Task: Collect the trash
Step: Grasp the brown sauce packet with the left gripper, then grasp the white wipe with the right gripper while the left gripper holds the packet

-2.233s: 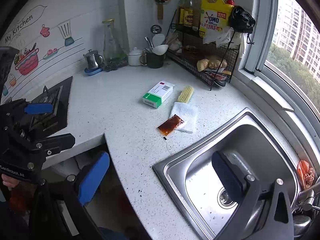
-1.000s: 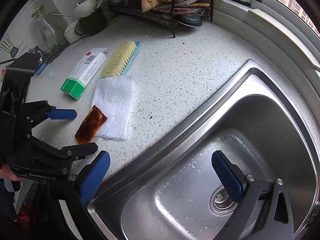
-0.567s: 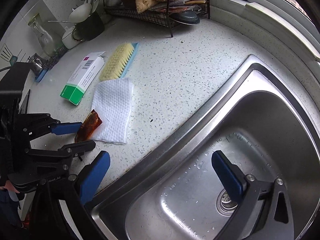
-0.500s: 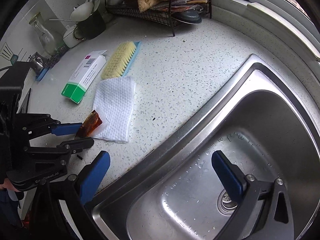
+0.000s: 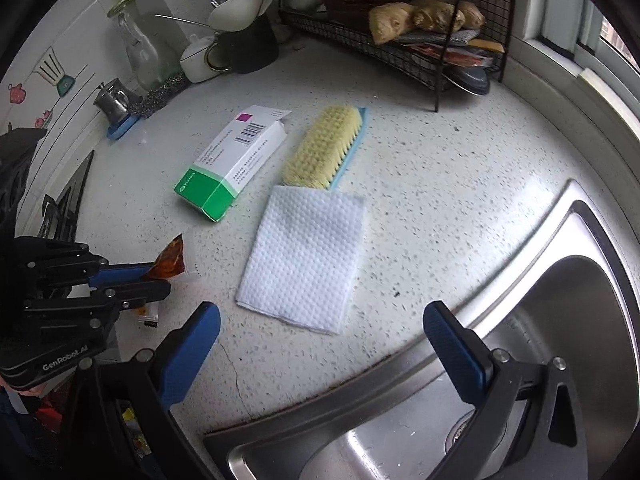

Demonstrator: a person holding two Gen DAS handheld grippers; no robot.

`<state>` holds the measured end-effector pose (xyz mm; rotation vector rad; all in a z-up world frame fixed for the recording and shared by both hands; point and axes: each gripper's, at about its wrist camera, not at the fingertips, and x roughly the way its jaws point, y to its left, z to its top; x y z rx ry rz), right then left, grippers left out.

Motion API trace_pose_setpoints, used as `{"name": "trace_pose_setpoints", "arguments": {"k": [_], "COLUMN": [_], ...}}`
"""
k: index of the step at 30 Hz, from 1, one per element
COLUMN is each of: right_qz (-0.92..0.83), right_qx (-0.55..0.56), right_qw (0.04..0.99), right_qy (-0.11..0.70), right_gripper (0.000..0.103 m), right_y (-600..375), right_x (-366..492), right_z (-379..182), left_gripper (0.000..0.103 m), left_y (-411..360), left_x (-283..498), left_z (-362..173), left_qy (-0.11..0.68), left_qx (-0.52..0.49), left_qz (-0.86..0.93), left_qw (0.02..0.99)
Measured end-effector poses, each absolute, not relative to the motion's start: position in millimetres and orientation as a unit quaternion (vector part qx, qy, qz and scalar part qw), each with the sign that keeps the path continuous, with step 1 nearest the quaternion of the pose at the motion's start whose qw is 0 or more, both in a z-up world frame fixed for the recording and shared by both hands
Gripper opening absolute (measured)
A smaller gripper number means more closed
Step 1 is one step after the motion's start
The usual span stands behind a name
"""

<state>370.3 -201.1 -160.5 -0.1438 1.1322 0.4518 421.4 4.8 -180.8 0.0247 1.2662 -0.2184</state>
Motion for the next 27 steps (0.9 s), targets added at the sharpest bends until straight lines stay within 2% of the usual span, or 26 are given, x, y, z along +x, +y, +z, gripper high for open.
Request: {"name": "trace_pose_setpoints", "arguments": {"k": [9, 12, 16, 22, 26, 27], "right_qz": [0.230, 0.232, 0.222, 0.243, 0.255, 0.260], "right_qx": [-0.108, -0.124, -0.170, -0.204, -0.203, -0.204], "right_qw": [0.797, 0.790, 0.791, 0.791, 0.793, 0.791], "right_qy": [0.548, 0.554, 0.545, 0.522, 0.515, 0.515], "right_gripper": [0.102, 0.093, 0.088, 0.071, 0.045, 0.036], "right_y": [-164, -153, -136, -116, -111, -109], "right_x": [409, 416, 412, 400, 395, 394], "right_z": [-191, -200, -203, -204, -200, -200], "left_gripper": [0.009, 0.009, 0.009, 0.009, 0.009, 0.009], "left_y": [34, 36, 38, 37, 43, 46], "left_x": [416, 416, 418, 411, 397, 392], "left_z": [-192, -200, -204, -205, -198, -195], "left_qy": [0.602, 0.609, 0.613, 0.617, 0.612, 0.609], "left_qx": [-0.025, -0.027, -0.033, -0.020, -0.023, -0.023], "left_qz": [-0.060, -0.053, -0.047, -0.044, -0.043, -0.042], "left_qw": [0.796, 0.791, 0.788, 0.785, 0.790, 0.791]}}
